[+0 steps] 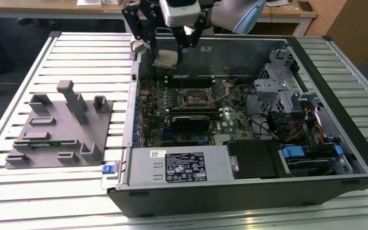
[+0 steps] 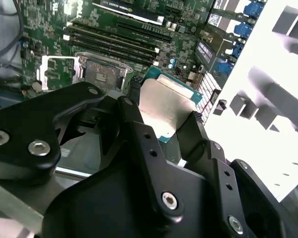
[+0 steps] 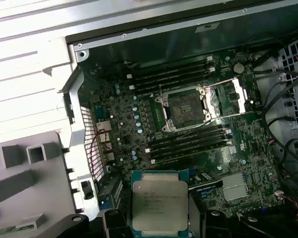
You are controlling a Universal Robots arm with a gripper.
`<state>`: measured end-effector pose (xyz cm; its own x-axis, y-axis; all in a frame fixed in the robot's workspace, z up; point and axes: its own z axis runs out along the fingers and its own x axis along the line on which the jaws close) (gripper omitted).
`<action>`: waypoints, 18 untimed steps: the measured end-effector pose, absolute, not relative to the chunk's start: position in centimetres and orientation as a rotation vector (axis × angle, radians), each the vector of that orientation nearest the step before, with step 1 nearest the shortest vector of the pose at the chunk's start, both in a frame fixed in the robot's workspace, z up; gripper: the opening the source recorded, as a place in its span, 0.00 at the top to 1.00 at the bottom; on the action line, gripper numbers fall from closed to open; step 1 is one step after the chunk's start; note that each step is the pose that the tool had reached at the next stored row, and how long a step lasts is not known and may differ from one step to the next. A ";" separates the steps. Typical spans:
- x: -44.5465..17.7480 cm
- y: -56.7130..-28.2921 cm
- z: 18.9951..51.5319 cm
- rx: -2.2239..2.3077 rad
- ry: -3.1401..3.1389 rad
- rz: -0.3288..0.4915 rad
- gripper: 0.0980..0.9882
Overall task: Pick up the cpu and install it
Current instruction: 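Place the cpu into insertion slot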
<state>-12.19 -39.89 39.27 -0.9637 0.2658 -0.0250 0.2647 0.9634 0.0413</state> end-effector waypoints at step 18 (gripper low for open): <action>-12.2 -39.9 39.1 0.893 2.973 0.038 0.50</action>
<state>-12.19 -39.89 39.10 -0.8338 0.5514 -0.0284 0.5504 0.8342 0.0341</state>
